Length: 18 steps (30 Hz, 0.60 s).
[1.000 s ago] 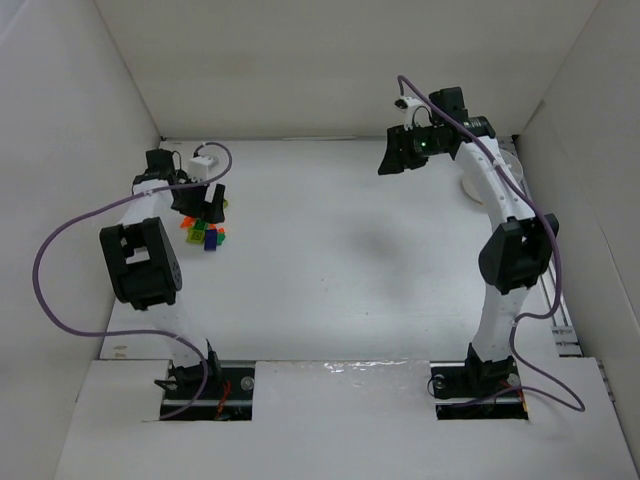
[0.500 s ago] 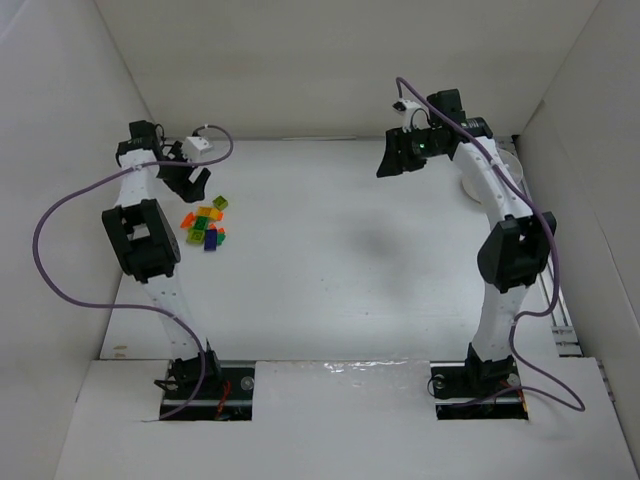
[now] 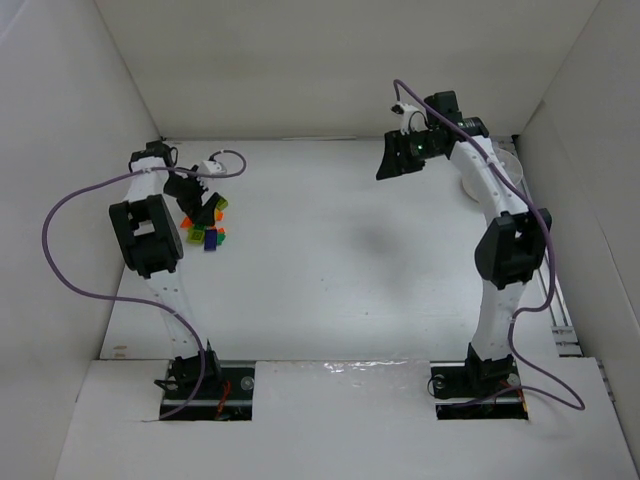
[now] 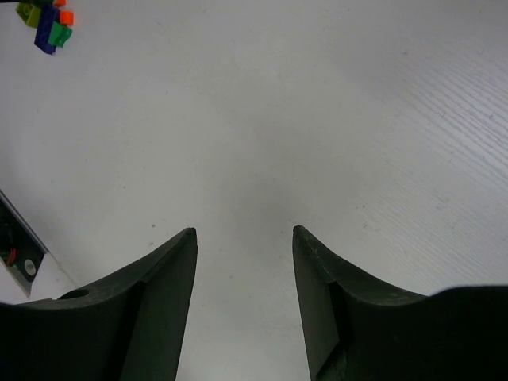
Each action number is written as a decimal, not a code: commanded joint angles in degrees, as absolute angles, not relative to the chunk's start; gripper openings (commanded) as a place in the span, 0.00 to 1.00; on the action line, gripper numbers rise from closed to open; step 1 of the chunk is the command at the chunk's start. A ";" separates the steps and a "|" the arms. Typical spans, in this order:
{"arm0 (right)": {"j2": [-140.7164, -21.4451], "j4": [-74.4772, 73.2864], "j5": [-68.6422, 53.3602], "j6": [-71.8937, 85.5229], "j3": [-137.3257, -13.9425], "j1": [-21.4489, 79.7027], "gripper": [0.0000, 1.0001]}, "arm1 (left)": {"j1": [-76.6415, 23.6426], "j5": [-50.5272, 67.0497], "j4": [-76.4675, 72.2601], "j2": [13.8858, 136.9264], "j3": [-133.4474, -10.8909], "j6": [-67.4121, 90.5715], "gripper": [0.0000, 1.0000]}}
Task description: Sort the legos into containers by color
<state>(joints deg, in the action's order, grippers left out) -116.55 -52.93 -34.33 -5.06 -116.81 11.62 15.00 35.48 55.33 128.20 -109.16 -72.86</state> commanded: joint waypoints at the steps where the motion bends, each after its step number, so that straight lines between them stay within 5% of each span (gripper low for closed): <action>1: -117.60 -53.44 -34.89 -4.75 -119.44 11.69 0.57 | 14.68 37.79 54.41 125.33 -106.45 -74.10 0.90; 11: -118.12 -54.67 -34.89 -4.75 -120.59 11.69 0.57 | 12.30 33.32 44.92 123.66 -101.34 -71.55 0.90; 17: -118.65 -54.67 -35.42 -4.75 -120.59 11.69 0.55 | 12.30 32.70 43.33 123.66 -100.81 -71.02 0.76; 18: -118.65 -54.67 -35.42 -4.75 -120.59 11.69 0.55 | 12.30 32.70 43.33 123.66 -100.81 -71.54 0.67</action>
